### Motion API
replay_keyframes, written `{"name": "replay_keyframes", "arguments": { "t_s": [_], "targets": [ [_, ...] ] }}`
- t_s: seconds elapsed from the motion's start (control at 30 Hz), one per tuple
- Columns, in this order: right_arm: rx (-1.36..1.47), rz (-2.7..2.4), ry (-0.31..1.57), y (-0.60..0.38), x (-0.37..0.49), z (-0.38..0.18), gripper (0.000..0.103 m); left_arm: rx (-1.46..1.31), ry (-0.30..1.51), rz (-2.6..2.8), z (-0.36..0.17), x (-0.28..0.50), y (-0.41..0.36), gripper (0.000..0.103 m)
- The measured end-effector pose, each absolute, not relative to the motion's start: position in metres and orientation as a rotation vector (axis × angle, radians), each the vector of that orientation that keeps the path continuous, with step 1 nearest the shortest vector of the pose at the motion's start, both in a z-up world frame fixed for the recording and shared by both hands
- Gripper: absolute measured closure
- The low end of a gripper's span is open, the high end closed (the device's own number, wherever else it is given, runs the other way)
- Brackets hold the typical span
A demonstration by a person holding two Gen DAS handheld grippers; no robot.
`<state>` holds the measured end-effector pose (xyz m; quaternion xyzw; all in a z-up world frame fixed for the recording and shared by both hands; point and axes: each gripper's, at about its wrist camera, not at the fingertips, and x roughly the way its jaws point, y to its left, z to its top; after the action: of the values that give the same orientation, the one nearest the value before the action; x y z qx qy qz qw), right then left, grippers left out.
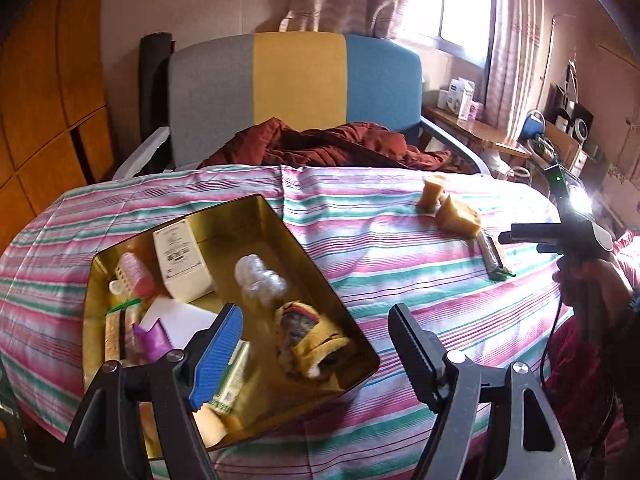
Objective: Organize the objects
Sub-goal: 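Move both open tools back over the remaining sponges and cracker pack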
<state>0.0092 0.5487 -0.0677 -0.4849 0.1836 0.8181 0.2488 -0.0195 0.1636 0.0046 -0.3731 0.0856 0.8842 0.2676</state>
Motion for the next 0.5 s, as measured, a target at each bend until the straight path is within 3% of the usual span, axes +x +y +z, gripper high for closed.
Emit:
{"name": "replay_keyframes", "arguments": {
  "t_s": [0.17, 0.3, 0.33, 0.37, 0.4, 0.5],
  "targets": [
    [-1.312, 2.186, 0.652, 0.582, 0.004, -0.086, 0.0, -1.017, 0.279, 2.347, 0.001, -0.024, 0.19, 0.024],
    [-1.34, 2.209, 0.659, 0.586, -0.014, -0.099, 0.004, -1.02, 0.31, 2.31, 0.0, -0.026, 0.213, 0.024],
    [-1.369, 2.207, 0.645, 0.583, -0.018, -0.105, 0.011, -1.02, 0.317, 2.303, -0.001, -0.027, 0.218, 0.024],
    [-1.409, 2.199, 0.603, 0.579, -0.022, -0.11, 0.042, -1.021, 0.325, 2.294, -0.001, -0.028, 0.225, 0.024],
    [-1.458, 2.19, 0.537, 0.574, -0.026, -0.114, 0.053, -1.021, 0.328, 2.288, -0.002, -0.029, 0.229, 0.024],
    [-1.469, 2.194, 0.442, 0.567, -0.024, -0.111, 0.054, -1.027, 0.341, 2.258, -0.005, -0.033, 0.249, 0.024]
  ]
}}
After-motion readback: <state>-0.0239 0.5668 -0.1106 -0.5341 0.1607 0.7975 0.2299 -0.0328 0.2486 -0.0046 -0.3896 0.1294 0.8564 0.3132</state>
